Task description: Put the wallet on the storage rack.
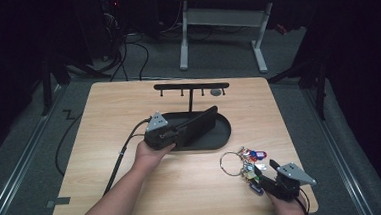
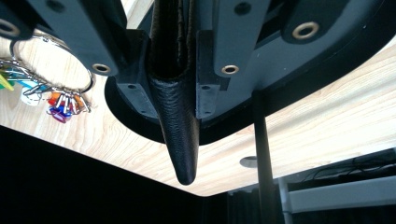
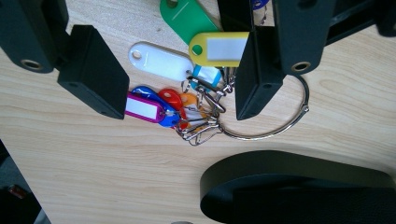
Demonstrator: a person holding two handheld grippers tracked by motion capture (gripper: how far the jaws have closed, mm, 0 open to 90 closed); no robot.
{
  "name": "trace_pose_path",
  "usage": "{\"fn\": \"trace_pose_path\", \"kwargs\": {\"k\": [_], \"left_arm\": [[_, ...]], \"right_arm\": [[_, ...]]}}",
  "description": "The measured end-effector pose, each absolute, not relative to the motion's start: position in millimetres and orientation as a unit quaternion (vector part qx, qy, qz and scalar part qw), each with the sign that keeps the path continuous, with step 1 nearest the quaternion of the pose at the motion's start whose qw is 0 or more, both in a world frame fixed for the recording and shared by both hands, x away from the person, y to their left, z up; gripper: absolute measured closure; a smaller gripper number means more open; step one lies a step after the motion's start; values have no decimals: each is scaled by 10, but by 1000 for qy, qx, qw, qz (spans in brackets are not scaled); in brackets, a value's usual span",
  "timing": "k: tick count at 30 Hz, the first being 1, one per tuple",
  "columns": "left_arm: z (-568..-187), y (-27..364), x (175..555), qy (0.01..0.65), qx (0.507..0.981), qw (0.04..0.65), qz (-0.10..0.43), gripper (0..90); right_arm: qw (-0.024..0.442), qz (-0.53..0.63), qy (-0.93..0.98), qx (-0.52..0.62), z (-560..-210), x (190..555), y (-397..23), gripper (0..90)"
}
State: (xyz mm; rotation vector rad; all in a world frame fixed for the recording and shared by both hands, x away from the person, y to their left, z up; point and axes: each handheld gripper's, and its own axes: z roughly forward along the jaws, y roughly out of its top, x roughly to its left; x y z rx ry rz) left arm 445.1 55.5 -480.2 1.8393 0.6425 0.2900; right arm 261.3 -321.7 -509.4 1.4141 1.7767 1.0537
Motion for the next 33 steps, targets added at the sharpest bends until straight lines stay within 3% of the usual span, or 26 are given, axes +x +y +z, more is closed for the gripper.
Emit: {"fn": "trace_pose_path", "kwargs": {"k": [10,33], "left_arm": [[-4812,662,4336,272,783,541,142,630],[-4919,867,4447,325,763,530,180,587]], "right_arm": [[311,395,679,535,-5100,2613,-3200,355],[304,393,682,537,-5127,2632,-3196,355]]}}
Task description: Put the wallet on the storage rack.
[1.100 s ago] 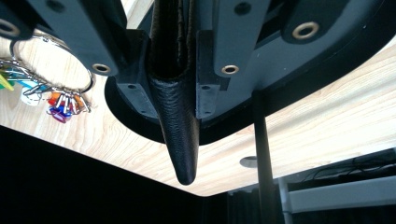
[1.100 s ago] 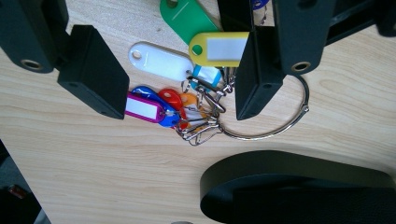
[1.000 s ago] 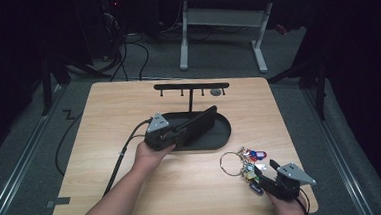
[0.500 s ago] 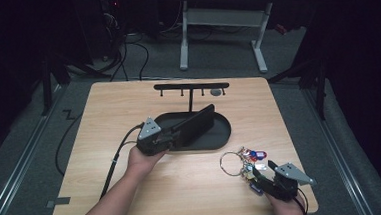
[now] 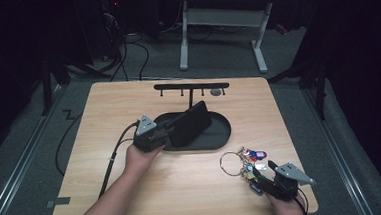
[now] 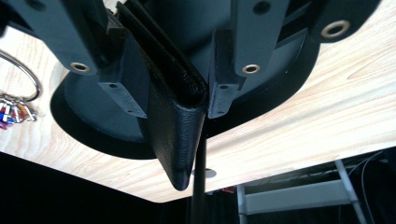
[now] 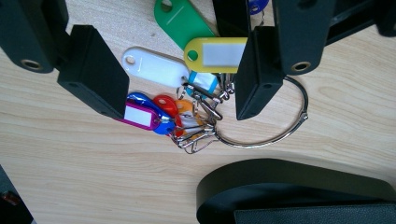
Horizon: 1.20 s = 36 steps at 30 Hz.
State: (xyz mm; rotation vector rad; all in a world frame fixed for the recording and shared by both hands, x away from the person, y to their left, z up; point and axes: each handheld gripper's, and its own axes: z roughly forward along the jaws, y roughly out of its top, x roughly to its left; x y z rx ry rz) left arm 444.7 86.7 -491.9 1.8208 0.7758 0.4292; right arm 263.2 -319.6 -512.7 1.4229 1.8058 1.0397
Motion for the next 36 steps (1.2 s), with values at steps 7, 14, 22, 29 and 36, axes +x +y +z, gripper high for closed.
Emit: {"fn": "trace_pose_path", "kwargs": {"k": [7,14,22,29,36], "left_arm": [[-4977,907,4507,350,763,513,178,515],[-5008,946,4463,352,758,518,182,513],[-5070,834,4263,324,775,516,167,536],[-5199,641,4194,309,802,492,142,665],[-5246,565,4341,330,810,468,126,731]], "right_arm": [[305,393,682,535,-5127,2630,-3201,355],[305,393,682,537,-5126,2628,-3199,355],[303,393,680,540,-5131,2631,-3205,355],[302,394,680,539,-5134,2632,-3192,356],[301,394,680,539,-5135,2630,-3205,356]]}}
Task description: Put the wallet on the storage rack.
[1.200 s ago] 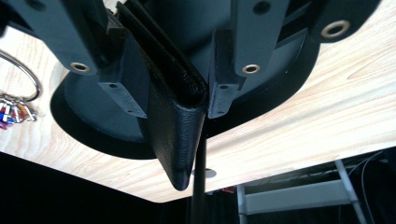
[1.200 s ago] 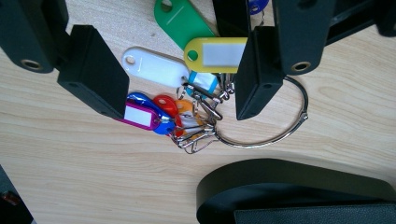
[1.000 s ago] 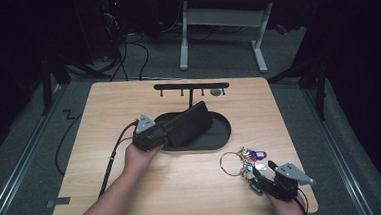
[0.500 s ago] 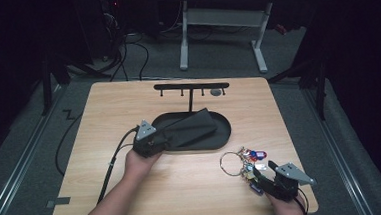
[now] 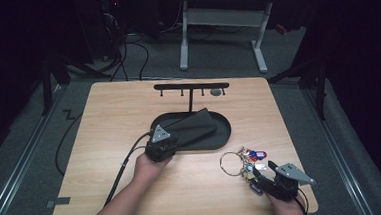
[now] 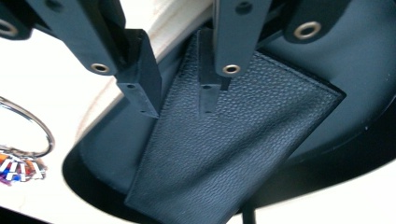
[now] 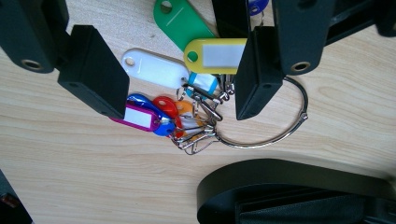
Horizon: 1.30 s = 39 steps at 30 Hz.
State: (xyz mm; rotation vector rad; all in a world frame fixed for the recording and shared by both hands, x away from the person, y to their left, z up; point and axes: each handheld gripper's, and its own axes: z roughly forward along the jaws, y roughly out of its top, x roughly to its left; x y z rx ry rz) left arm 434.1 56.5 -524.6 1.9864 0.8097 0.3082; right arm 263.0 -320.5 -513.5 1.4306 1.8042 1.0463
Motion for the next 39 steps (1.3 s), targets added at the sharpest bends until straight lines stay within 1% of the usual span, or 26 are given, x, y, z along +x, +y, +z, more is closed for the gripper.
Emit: {"fn": "trace_pose_path", "kwargs": {"k": [2,6,8,12,18,21,23,25,29,30,34,38,39], "left_arm": [[-5252,586,4393,342,807,463,130,775],[-5278,670,4487,368,802,455,119,892],[-5255,672,4519,371,808,443,113,899],[-5198,650,4565,375,820,412,127,900],[-5179,687,4626,382,826,386,150,900],[-5162,684,4627,385,824,386,152,900],[-5124,664,4595,384,820,400,143,900],[-5086,580,4515,362,827,410,131,899],[-5066,372,4401,328,844,416,88,843],[-5070,294,4372,323,846,415,89,834],[-5062,206,4380,329,841,419,92,813],[-5049,278,4373,335,830,432,112,773],[-5043,302,4369,338,826,436,116,748]], "right_arm": [[301,394,681,539,-5138,2631,-3204,356],[302,394,681,538,-5136,2631,-3201,357],[302,395,681,537,-5135,2631,-3203,356],[301,394,681,538,-5135,2631,-3194,356],[302,395,680,538,-5133,2628,-3198,356],[302,395,681,538,-5133,2627,-3201,357],[303,396,680,538,-5129,2626,-3201,357],[302,397,679,539,-5124,2622,-3203,357],[302,398,677,541,-5126,2623,-3208,357],[301,398,677,541,-5125,2623,-3207,356],[304,399,678,538,-5113,2611,-3201,357],[304,401,674,541,-5115,2605,-3230,357],[302,400,674,543,-5118,2605,-3237,357]]}}
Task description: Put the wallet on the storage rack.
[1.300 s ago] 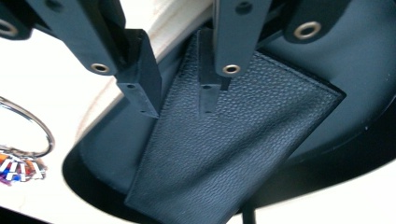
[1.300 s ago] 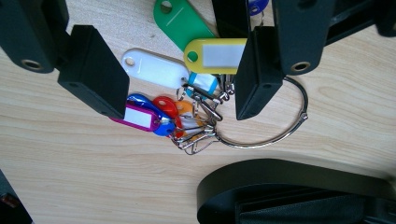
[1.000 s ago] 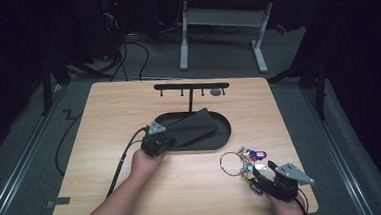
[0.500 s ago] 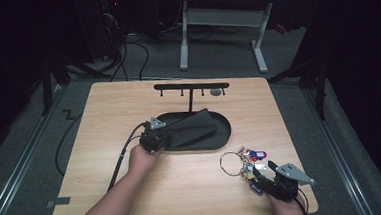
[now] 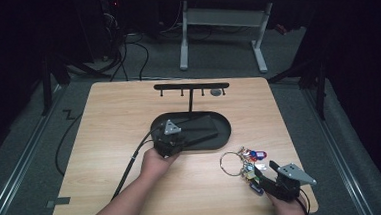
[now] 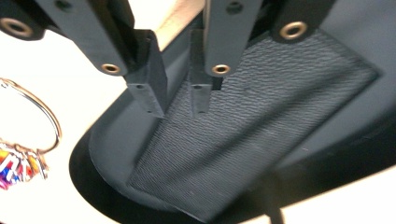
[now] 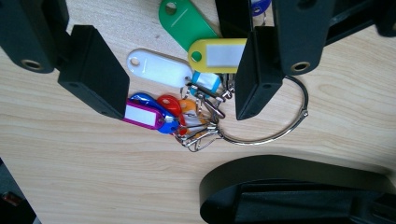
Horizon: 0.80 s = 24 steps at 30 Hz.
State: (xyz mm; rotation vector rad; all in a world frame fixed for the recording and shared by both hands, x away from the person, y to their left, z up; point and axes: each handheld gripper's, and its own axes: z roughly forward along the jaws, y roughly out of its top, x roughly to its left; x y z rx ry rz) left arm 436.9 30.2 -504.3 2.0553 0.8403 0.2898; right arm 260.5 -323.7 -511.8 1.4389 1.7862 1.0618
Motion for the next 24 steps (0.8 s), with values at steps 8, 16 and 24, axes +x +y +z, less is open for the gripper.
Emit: {"fn": "trace_pose_path", "kwargs": {"k": [8,16,24], "left_arm": [[-4971,598,4224,344,810,454,140,688],[-4975,1054,3867,354,802,457,150,618],[-5065,1612,3443,380,798,444,148,526]], "right_arm": [[304,400,678,537,-5105,2605,-3205,357],[303,401,681,533,-5088,2606,-3174,359],[288,398,696,524,-5065,2625,-3084,361]]}}
